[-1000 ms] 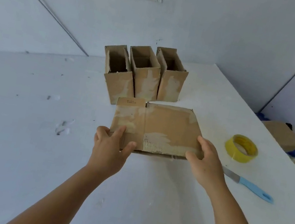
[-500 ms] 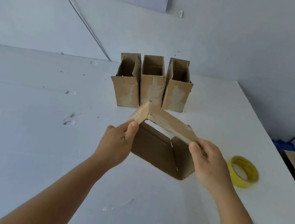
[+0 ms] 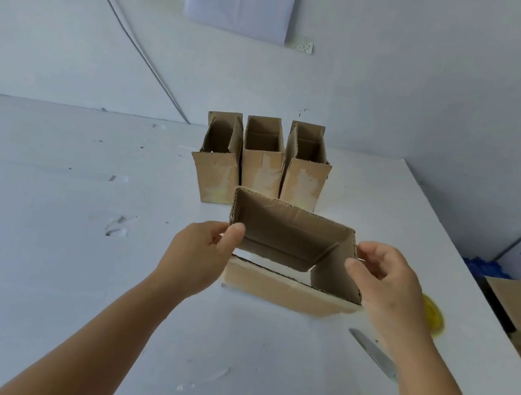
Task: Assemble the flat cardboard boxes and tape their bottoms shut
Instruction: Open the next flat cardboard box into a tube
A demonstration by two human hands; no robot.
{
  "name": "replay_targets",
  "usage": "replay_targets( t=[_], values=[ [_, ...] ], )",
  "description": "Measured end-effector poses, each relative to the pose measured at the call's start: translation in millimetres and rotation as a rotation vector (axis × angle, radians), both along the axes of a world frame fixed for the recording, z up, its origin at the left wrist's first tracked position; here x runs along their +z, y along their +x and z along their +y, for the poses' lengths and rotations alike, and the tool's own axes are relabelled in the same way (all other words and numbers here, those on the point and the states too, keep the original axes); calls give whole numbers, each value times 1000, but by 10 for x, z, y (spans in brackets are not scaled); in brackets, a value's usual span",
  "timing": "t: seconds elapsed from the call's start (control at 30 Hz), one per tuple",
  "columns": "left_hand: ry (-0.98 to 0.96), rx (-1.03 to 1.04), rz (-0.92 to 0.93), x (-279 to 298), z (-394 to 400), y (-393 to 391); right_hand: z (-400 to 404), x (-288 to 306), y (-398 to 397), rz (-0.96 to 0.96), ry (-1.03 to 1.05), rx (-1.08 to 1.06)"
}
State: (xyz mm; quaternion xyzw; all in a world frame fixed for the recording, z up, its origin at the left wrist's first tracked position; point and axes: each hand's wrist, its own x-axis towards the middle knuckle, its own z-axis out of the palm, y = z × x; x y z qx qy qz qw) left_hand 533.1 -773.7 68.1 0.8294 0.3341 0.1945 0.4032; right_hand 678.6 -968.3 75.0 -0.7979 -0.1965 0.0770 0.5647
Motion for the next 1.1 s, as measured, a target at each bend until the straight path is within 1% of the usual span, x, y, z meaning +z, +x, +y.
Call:
replay_targets(
  t=[0.07, 0.13, 0.27, 0.33, 0.4, 0.53, 0.63, 0.67, 0.73, 0.8, 0.87, 0.97, 1.03, 1.1],
  values=[
    [-31, 29, -25, -42, -21, -5, -26, -44, 3, 35, 36, 11],
    [-40, 4, -76, -61, -43, -21, -57, -87, -11, 78, 76, 76],
    [89, -218, -134, -137, -86, -60, -73, -149, -84, 55, 60, 260],
    [118, -220, -129, -195, -74, -68, -58, -185, -84, 55, 40, 266],
    [155, -201, -170, -237, -63, -79, -32, -217, -70, 55, 64, 223],
    [319, -201, -225, -304, -35, -104, 2, -260, -12, 52, 127, 167],
    [441, -231, -205, -369, 13, -108, 46, -241, -3, 35, 117, 216],
    [455, -251, -197, -379, 27, -110, 68, -234, -12, 28, 103, 234],
    [417, -262, -168, -372, 62, -113, 116, -252, -3, 21, 89, 240],
    [343, -230, -146, -349, 100, -103, 170, -275, 12, 16, 100, 214],
    [260, -190, -182, -327, 135, -56, 238, -306, 46, -27, 90, 154],
    [158, -138, -230, -335, 203, 75, 358, -344, 108, -144, -80, 69],
    [165, -128, -172, -361, 275, 156, 443, -334, 131, -207, -163, 69],
    [170, -180, -93, -355, 348, 211, 508, -323, 172, -300, -252, 97]
  ],
)
